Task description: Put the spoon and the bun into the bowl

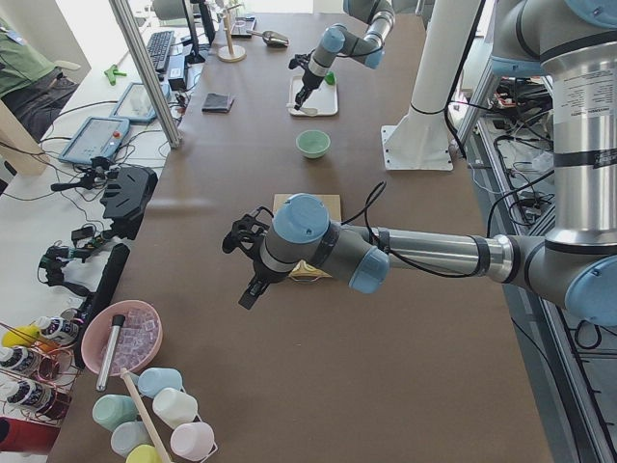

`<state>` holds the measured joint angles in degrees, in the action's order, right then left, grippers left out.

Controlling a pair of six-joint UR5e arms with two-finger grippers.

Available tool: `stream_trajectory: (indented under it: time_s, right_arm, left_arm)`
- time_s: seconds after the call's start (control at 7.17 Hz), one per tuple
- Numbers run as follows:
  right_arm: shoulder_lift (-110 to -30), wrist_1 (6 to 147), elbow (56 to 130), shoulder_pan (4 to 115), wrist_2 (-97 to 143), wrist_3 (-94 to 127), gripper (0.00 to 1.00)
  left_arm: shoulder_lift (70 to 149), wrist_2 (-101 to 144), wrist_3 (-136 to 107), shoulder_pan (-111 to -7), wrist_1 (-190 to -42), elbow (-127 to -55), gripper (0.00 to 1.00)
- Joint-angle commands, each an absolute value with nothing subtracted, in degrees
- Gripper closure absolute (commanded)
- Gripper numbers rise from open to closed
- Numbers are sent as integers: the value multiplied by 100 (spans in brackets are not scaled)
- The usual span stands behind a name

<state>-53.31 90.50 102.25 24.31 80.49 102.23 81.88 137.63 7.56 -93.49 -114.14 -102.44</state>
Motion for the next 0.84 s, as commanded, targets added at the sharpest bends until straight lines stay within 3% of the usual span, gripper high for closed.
stream_trajectory:
  time_s: [0.0,0.42,0.56,0.7]
  right_arm:
    - [-4512,9466,9479,1936,7202,11264,100]
    - [-4456,9475,9281,1486,6637,11400,100]
    - [-4456,9475,9290,1451,6627,11408,59]
    - [-4430,9544,9307,1441,6514,11382,1]
  left_arm:
    - [8183,13764,756,-9343,-11408,-10248,2]
    - [8183,13764,756,-9343,-11408,-10239,2]
    - [8183,13764,747,-9343,-11408,-10239,2]
    - [8183,13764,747,-9343,-11408,-10239,2]
